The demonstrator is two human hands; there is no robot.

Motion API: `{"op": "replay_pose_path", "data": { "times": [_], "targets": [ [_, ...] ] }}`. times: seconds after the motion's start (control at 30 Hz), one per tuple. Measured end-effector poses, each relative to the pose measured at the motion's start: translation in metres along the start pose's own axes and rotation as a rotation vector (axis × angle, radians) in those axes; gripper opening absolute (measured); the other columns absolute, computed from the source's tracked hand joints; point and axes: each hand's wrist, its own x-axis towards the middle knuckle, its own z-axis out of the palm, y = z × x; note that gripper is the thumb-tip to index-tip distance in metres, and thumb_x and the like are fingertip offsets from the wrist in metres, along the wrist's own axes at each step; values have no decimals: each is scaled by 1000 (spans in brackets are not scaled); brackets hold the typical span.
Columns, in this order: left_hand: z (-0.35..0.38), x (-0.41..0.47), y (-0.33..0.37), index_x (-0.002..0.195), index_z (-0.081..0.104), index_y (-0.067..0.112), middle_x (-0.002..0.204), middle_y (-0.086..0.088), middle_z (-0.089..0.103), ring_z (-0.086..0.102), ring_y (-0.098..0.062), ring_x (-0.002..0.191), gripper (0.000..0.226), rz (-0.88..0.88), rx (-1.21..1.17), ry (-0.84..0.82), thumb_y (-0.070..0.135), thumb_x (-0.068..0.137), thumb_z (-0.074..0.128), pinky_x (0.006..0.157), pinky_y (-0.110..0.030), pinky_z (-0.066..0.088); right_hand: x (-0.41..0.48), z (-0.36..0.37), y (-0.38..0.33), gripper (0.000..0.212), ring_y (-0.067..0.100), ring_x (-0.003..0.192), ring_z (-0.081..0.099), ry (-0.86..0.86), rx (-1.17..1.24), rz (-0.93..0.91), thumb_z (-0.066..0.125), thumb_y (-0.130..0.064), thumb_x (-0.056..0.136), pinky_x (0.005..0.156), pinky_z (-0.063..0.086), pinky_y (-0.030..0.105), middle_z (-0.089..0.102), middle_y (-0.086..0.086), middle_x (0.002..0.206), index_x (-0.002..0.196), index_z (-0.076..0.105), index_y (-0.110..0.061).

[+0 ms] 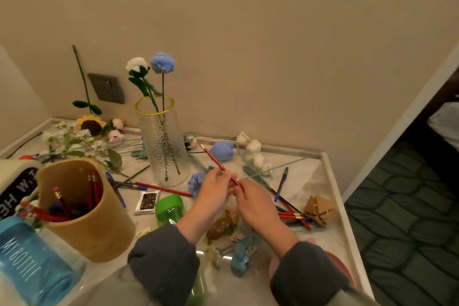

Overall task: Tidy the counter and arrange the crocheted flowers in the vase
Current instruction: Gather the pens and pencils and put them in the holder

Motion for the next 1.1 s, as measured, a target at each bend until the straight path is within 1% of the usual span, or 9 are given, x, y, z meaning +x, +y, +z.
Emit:
{"op": "replay_pose_path", "data": {
  "times": [0.17, 0.23, 0.33, 0.4, 0.47, 0.63, 0.77, 0.9, 1.1],
  "targets": [
    [40, 5, 10, 112, 53, 6, 72, -3, 55, 51, -14, 63, 22, 183, 137, -1, 10, 101, 35, 56, -24, 44, -11, -28, 14, 38, 19, 82, 60, -45, 126, -11, 33, -38, 101, 70, 45, 36, 66, -1, 85, 83, 62, -23],
    [50, 6, 5, 110, 54, 3, 66, -4, 48, 46, -15, 57, 24, 163, 143, -22, 7, 102, 32, 54, -28, 42, -13, -38, 28, 41, 17, 81, 59, 19, 134, 70, 31, -42, 101, 70, 45, 35, 64, -6, 84, 84, 64, -25],
    [59, 7, -8, 104, 54, 9, 64, -2, 41, 36, -12, 49, 25, 88, 192, -62, 10, 102, 29, 44, -23, 32, -10, -49, 55, 26, 17, 78, 59, 112, 58, 202, 40, -37, 98, 68, 47, 35, 62, -4, 82, 85, 57, -24],
    [64, 8, -15, 103, 56, 13, 65, -1, 38, 32, -11, 48, 26, 31, 237, -89, 15, 102, 30, 44, -24, 26, -6, -51, 69, 16, 16, 80, 59, 105, -24, 268, 46, -38, 95, 62, 42, 32, 63, -4, 85, 93, 54, -24],
    [67, 10, -21, 104, 58, 13, 64, -1, 38, 31, -11, 47, 27, -16, 266, -108, 17, 102, 31, 44, -24, 25, -1, -48, 77, 20, 18, 84, 61, 75, -71, 312, 49, -42, 93, 59, 37, 31, 64, -3, 88, 102, 51, -23],
    [76, 24, -24, 103, 55, 12, 72, -2, 52, 44, -11, 50, 21, -64, 283, -157, 14, 102, 34, 43, -21, 36, 20, -35, 92, 34, 21, 86, 64, 72, -93, 366, 49, -40, 93, 59, 39, 30, 60, -3, 87, 118, 45, -17],
    [77, 34, -29, 102, 52, 12, 84, -8, 63, 60, -17, 63, 17, -145, 200, -173, 10, 102, 35, 53, -25, 51, 32, -30, 96, 39, 22, 89, 64, 61, -74, 387, 55, -38, 91, 62, 41, 29, 64, 0, 96, 121, 43, -16],
    [76, 42, -37, 101, 52, 10, 88, -13, 68, 65, -23, 72, 15, -207, 123, -167, 8, 101, 37, 60, -29, 54, 35, -30, 99, 28, 19, 80, 62, 63, 33, 414, 57, -24, 86, 61, 45, 31, 60, -3, 87, 111, 43, -20],
    [81, 40, -29, 100, 52, 10, 88, -12, 70, 68, -22, 69, 11, -243, 45, -203, 12, 100, 41, 60, -29, 55, 30, -47, 89, 10, 9, 69, 52, 118, 325, 474, 53, -26, 88, 54, 35, 27, 57, -3, 80, 88, 46, -19]
  ]
}}
